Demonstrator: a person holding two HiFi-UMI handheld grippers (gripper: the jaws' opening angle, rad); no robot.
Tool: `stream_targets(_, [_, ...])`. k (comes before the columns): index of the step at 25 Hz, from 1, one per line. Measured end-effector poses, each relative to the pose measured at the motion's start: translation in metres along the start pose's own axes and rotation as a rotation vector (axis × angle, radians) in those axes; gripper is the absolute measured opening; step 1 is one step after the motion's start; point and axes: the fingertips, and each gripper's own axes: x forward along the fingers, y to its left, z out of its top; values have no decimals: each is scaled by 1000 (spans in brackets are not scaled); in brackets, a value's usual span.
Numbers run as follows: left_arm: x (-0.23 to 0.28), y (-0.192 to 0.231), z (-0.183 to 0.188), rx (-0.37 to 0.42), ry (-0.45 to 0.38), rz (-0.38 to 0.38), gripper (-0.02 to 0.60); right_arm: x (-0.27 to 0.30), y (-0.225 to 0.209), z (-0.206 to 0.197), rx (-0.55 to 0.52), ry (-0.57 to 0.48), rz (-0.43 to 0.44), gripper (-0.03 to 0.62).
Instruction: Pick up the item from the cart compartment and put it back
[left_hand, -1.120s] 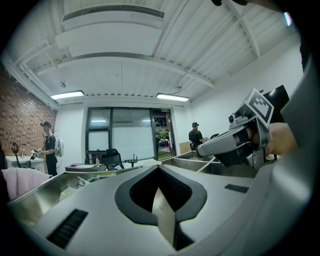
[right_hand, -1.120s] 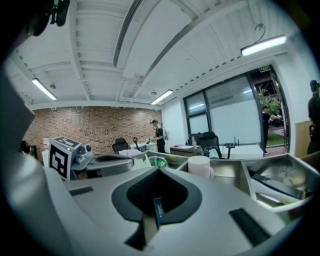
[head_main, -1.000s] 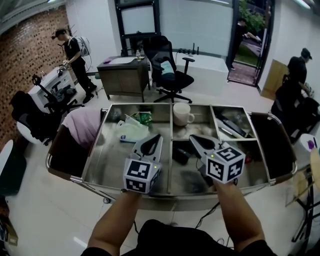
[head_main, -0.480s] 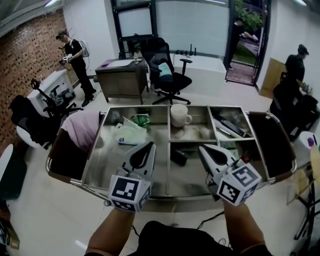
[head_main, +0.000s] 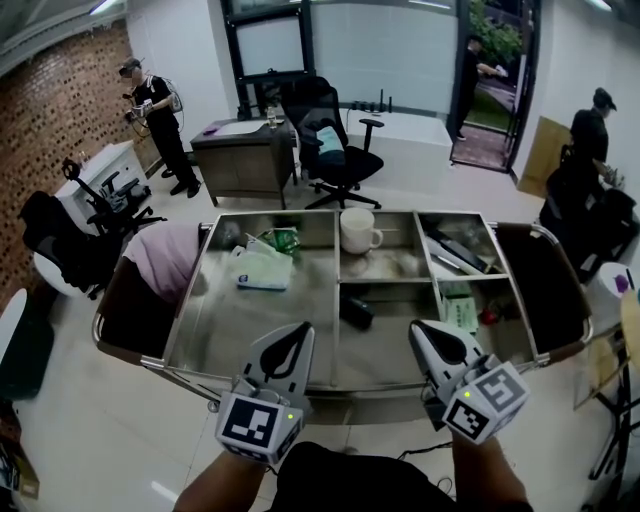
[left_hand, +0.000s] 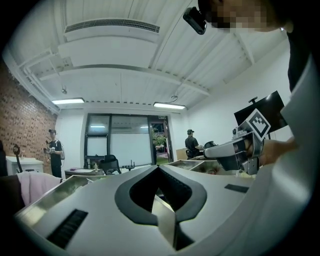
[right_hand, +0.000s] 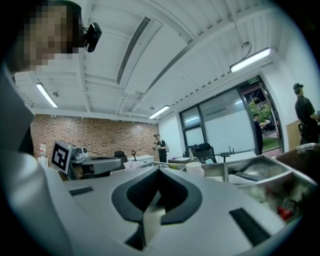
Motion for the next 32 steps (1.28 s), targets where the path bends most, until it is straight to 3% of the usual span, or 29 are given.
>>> stream_targets(32, [-12, -15, -10, -5, 28, -13, 0, -16, 15, -13, -4, 27, 9, 14])
